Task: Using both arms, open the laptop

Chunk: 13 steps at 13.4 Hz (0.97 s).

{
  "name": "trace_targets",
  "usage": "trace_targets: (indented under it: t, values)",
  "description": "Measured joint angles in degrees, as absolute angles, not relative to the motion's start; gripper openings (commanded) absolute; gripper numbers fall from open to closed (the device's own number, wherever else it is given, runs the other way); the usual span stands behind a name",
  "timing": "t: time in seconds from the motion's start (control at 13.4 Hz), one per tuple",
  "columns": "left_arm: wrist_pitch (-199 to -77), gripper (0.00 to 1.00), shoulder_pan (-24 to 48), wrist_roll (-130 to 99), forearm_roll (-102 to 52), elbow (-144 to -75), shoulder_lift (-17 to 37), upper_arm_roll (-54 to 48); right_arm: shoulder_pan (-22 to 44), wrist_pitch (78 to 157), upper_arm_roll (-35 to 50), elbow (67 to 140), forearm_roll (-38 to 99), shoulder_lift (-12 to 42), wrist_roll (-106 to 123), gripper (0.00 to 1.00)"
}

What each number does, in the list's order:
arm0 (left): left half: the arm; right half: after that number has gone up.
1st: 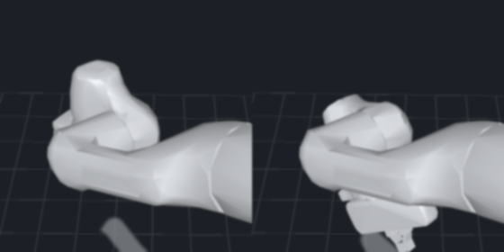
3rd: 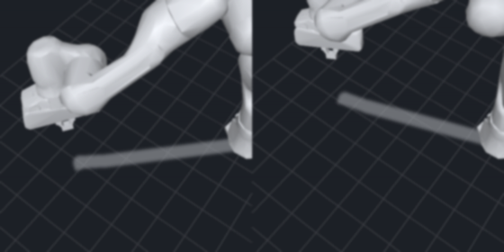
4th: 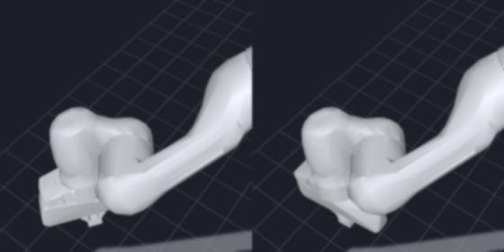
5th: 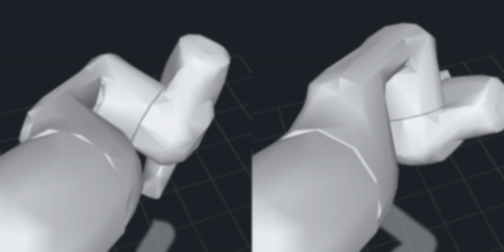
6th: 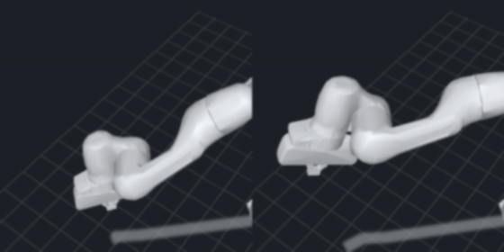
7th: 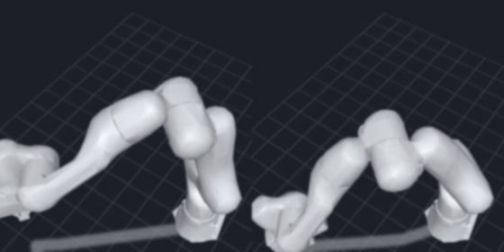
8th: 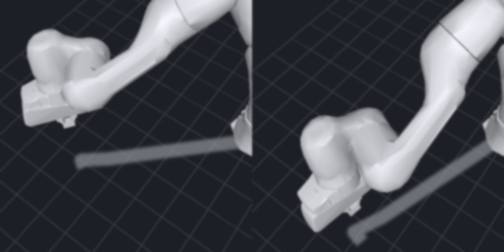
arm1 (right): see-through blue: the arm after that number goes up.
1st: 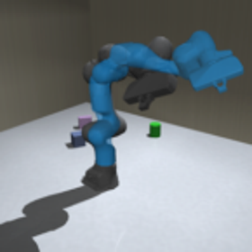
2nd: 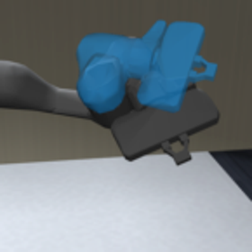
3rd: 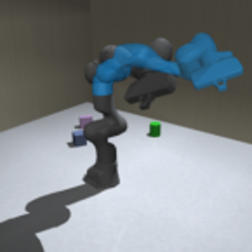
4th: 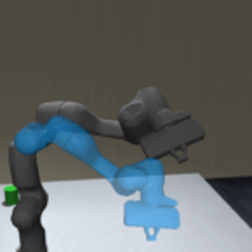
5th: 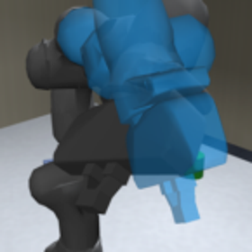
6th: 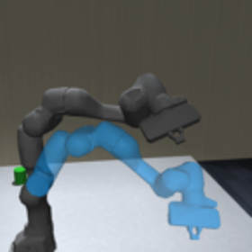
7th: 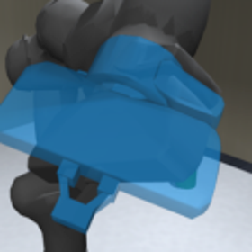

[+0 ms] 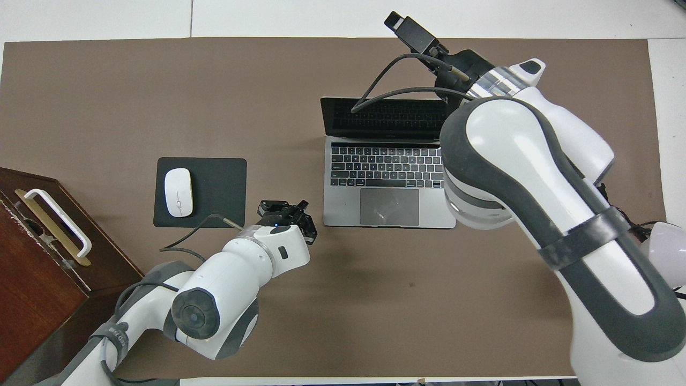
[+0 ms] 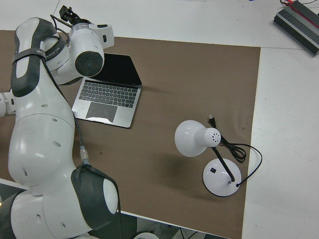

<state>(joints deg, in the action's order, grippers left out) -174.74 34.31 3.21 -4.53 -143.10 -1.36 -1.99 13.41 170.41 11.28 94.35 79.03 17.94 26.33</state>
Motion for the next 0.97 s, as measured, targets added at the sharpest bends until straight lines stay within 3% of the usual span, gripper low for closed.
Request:
trace_targets:
  t: [0.3, 0.52, 0.6, 0.67, 0.75, 0.97]
  values:
    - [-156.89, 0.0, 31.43, 3.22, -4.53, -141.12, -8.45, -1.91, 9.18, 159.97, 9.8, 93.26, 61.04, 17.9, 18.43, 1.0]
    - [-137.42, 0.0, 28.27, 3.35, -4.52, -133.49, -12.24, -1.88, 7.28, 152.39, 9.36, 90.26, 46.83, 17.76, 10.1, 1.0]
    - [-131.8, 0.08, 27.29, 3.37, -4.52, -130.61, -12.87, -1.88, 6.36, 149.1, 9.32, 89.06, 43.06, 17.71, 8.54, 1.0]
    - [-127.5, 0.31, 26.33, 3.38, -4.51, -128.28, -13.19, -1.87, 5.36, 145.73, 9.31, 87.73, 39.98, 17.66, 7.67, 1.0]
    - [-124.1, 0.99, 25.28, 3.4, -4.51, -126.48, -13.33, -1.85, 4.28, 141.95, 9.28, 86.2, 37.36, 17.57, 7.14, 1.0]
    - [-118.35, 1.0, 21.71, 3.44, -4.51, -123.83, -13.69, -1.81, 2.39, 130.53, 9.05, 82.09, 30.6, 16.92, 4.67, 1.0]
